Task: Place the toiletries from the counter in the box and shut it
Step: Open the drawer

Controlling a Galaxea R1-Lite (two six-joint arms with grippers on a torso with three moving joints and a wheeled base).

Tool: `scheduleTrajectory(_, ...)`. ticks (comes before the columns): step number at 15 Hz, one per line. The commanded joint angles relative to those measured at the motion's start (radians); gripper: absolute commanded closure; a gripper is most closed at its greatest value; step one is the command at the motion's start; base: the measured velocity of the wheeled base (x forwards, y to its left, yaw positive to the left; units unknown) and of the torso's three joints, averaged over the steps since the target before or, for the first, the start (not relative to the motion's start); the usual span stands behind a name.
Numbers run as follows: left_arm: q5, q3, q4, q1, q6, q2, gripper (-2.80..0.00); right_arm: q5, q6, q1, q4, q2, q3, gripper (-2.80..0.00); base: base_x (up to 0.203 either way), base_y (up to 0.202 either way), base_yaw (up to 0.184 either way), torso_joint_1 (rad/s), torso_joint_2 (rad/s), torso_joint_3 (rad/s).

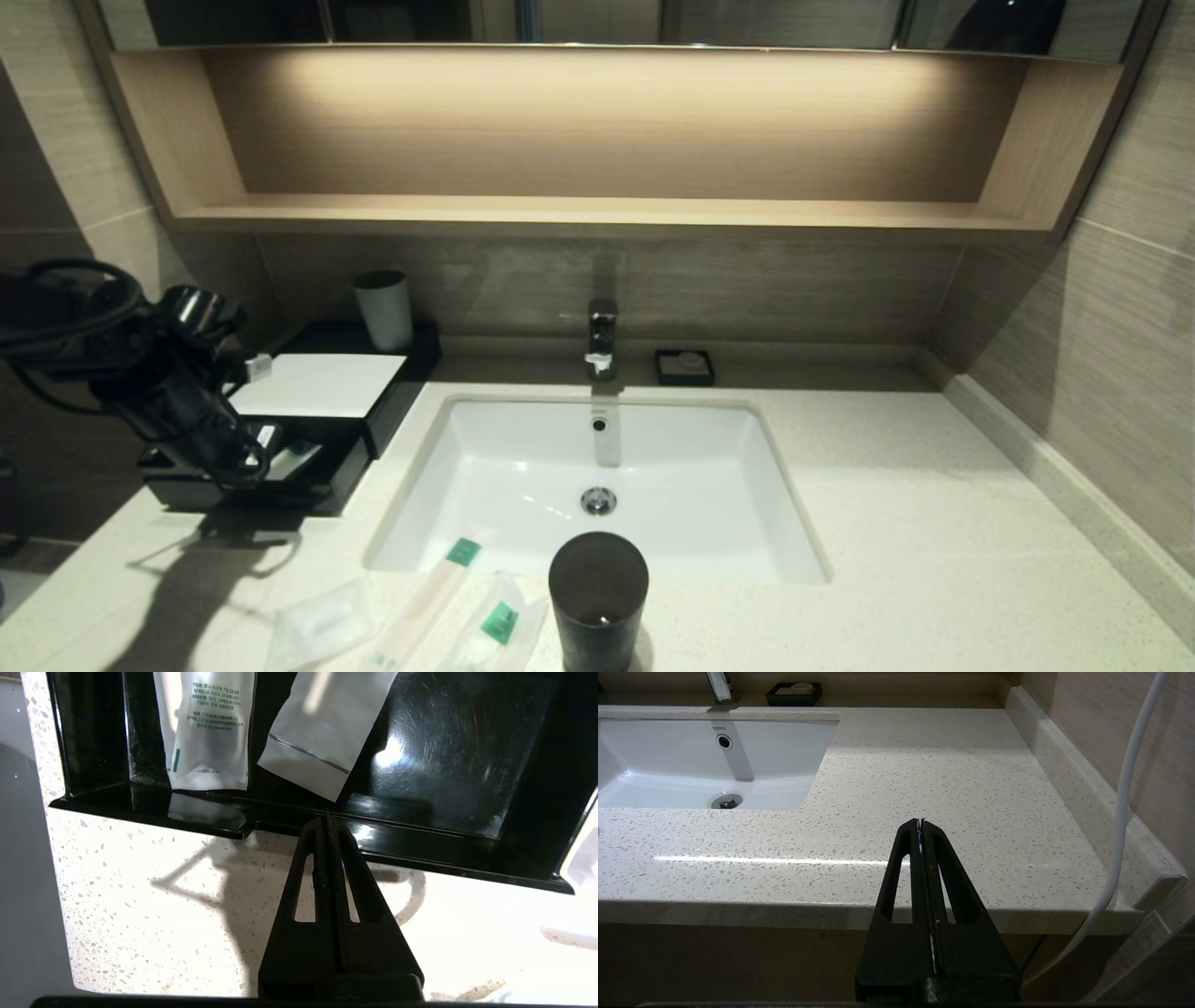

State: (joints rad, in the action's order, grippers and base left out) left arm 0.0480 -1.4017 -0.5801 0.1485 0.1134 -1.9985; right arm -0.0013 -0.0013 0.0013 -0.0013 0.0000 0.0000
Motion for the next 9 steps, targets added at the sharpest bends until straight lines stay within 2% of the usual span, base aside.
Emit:
scheduleTrajectory(1,0.002,-0.005,-0.018,0.0,0.002,0.012,0.0,0.0,0.0,0.0,0.0,0.0,0.002,0.0,0.0,0.0,0.0,0.0,0.0,0.0)
scheduleTrajectory(9,0.003,-0.005,-0.063,0.002,0.015,0.028,0.0,0.0,0.0,0.0,0.0,0.0,0.002,0.0,0.0,0.0,0.0,0.0,0.0,0.0)
